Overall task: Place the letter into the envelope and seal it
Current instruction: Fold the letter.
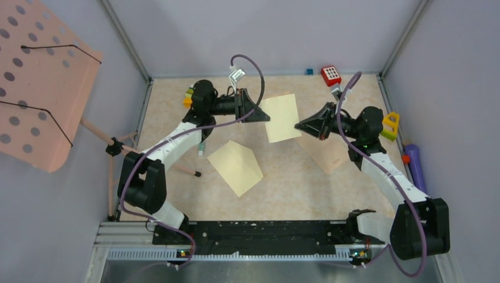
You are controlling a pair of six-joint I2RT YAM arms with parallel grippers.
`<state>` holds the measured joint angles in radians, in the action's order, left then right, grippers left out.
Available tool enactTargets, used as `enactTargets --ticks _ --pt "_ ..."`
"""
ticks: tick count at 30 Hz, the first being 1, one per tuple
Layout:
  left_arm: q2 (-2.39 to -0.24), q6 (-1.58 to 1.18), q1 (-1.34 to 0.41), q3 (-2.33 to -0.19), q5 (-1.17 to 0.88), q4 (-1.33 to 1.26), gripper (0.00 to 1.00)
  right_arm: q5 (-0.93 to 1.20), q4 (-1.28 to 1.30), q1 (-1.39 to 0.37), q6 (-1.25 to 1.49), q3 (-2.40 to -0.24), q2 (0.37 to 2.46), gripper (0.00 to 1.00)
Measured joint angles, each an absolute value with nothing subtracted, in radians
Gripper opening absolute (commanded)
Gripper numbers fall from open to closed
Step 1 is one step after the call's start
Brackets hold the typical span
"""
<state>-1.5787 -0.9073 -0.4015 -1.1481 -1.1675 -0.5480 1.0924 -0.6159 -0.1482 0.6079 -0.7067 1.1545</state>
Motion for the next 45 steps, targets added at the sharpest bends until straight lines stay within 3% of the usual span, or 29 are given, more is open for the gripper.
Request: enactTargets --ticks 2,3,4,6,9,13,27,39,43,45 --pt "-1.579 -0.89 -0.398 -1.148 -1.155 -0.525 0.17 1.093 -0.611 -0.148 0.602 -0.707 1.152 0.02" --pt "-1.579 -0.881 -0.396 -1.148 -1.15 -0.513 0.15 1.093 -0.611 -0.148 0.601 -0.707 1.151 0.21" --pt "-1.579 -0.874 -0.395 -1.148 -1.143 -0.502 0.12 1.093 -0.611 -0.148 0.601 -0.707 1.151 0.32" --pt "-1.578 -0.861 -0.394 -1.148 -1.135 -0.485 0.08 1.095 -0.607 -0.147 0.602 -0.707 1.151 0.45" --pt "-1.576 -0.846 -0.393 -1.148 -1.129 -0.466 0.02 1.106 -0.604 -0.147 0.603 -0.709 1.151 0.74" --pt "-1.568 -0.828 -0.393 -1.148 -1.127 -0.447 0.02 1.125 -0.594 -0.147 0.605 -0.723 1.151 0.94" --pt "-1.539 -0.756 -0.395 -1.148 -1.199 -0.427 0.15 1.121 -0.479 -0.141 0.513 -0.808 1.154 0.99" --pt "-1.534 -0.702 -0.42 -1.148 -1.213 -0.37 0.15 1.184 -0.7 -0.17 0.659 -0.772 1.234 0.98" --pt "-1.534 -0.7 -0.422 -1.148 -1.215 -0.364 0.15 1.194 -0.711 -0.188 0.659 -0.772 1.24 0.94" --pt "-1.534 -0.699 -0.422 -1.148 -1.215 -0.363 0.15 1.198 -0.715 -0.194 0.66 -0.772 1.24 0.87"
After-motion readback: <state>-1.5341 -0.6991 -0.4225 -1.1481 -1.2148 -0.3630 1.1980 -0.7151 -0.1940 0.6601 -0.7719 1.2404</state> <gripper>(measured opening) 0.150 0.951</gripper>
